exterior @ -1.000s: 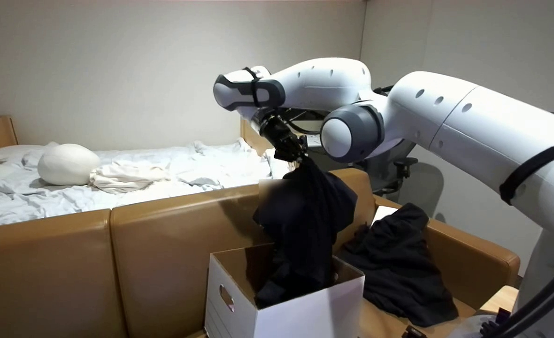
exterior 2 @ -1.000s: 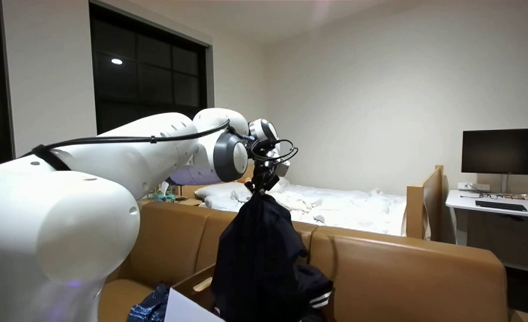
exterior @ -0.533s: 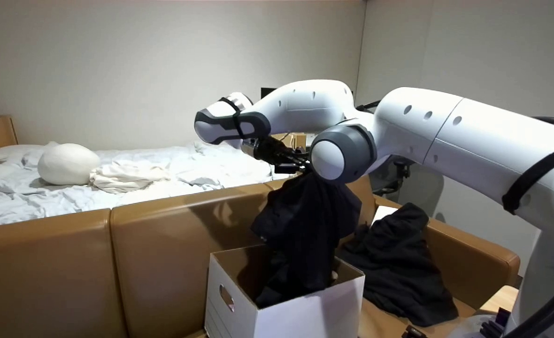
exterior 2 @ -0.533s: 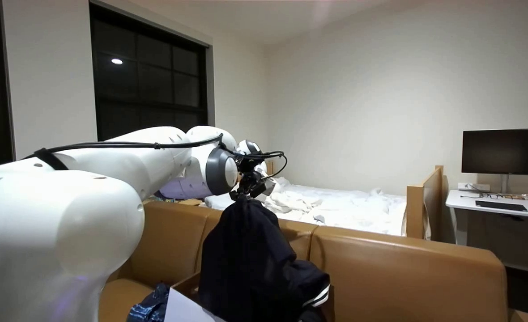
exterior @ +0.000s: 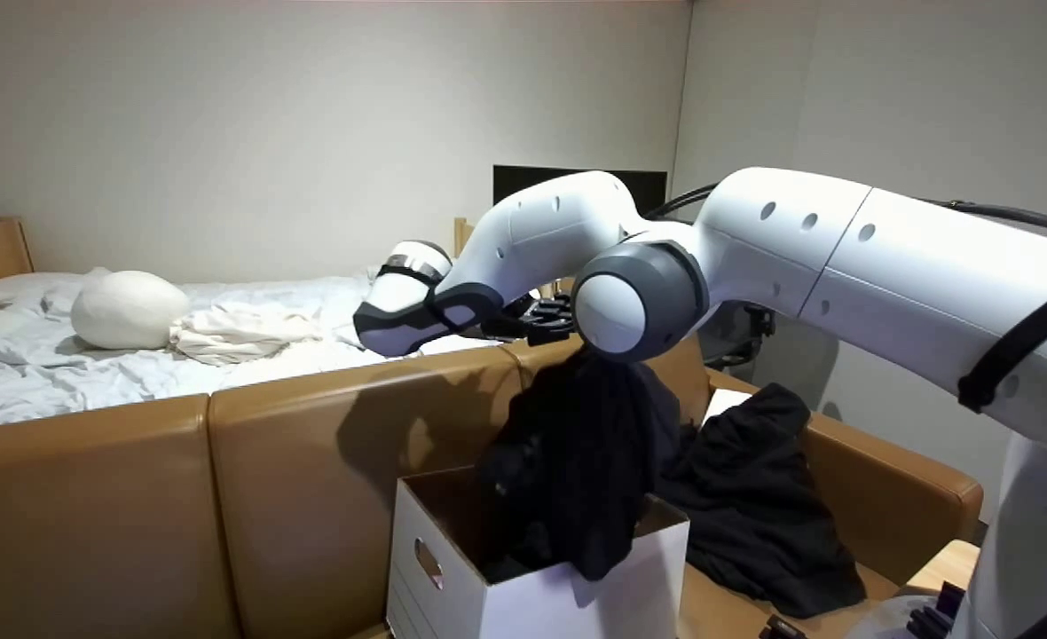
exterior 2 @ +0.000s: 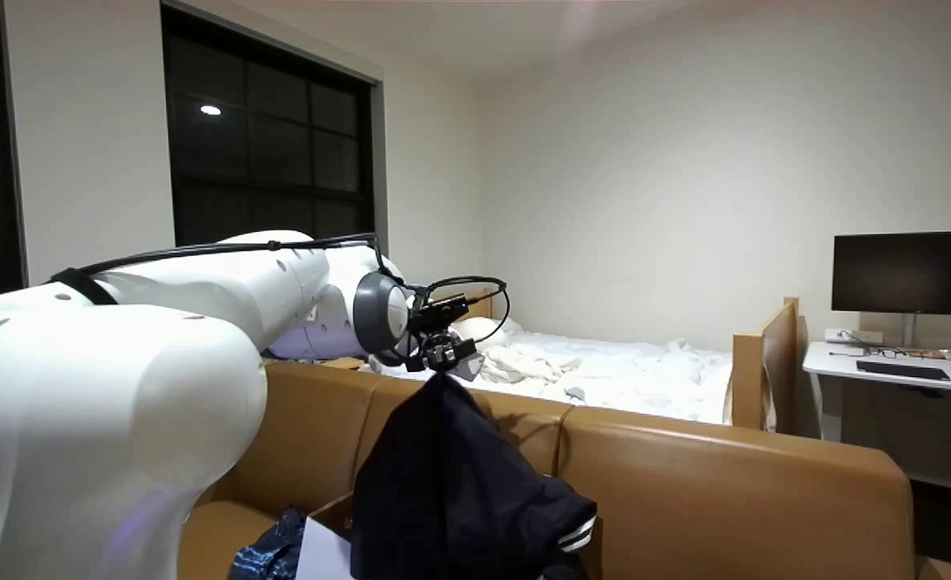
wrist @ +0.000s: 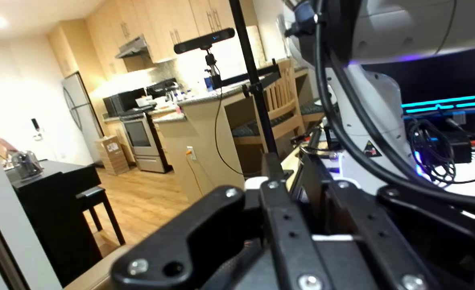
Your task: Pick up the black cloth and put it in the box
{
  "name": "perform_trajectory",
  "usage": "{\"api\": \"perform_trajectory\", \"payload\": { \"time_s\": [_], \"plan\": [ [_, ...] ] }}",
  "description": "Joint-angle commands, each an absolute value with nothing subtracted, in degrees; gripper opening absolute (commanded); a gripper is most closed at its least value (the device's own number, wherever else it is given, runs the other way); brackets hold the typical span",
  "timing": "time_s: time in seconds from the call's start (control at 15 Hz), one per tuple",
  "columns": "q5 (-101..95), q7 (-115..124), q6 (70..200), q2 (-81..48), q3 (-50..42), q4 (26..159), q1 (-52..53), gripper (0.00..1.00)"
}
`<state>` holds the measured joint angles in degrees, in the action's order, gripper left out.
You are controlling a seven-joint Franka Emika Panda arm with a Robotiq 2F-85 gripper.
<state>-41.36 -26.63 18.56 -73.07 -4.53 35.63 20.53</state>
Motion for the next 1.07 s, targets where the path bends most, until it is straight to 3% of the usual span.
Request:
{"api": "perform_trajectory", "payload": {
  "time_s": [0.0, 0.47, 1.0],
  "plan": [
    [-44.3, -27.8, 22.9, -66.4, -2.6, 45.2, 20.1, 0.53],
    [-37.1, -18.4, 30.0, -58.3, -2.8, 38.9, 15.4, 0.97],
    [-22.4, -9.4, 30.1, -52.6, -1.7, 28.6, 6.8, 1.0]
  ]
}}
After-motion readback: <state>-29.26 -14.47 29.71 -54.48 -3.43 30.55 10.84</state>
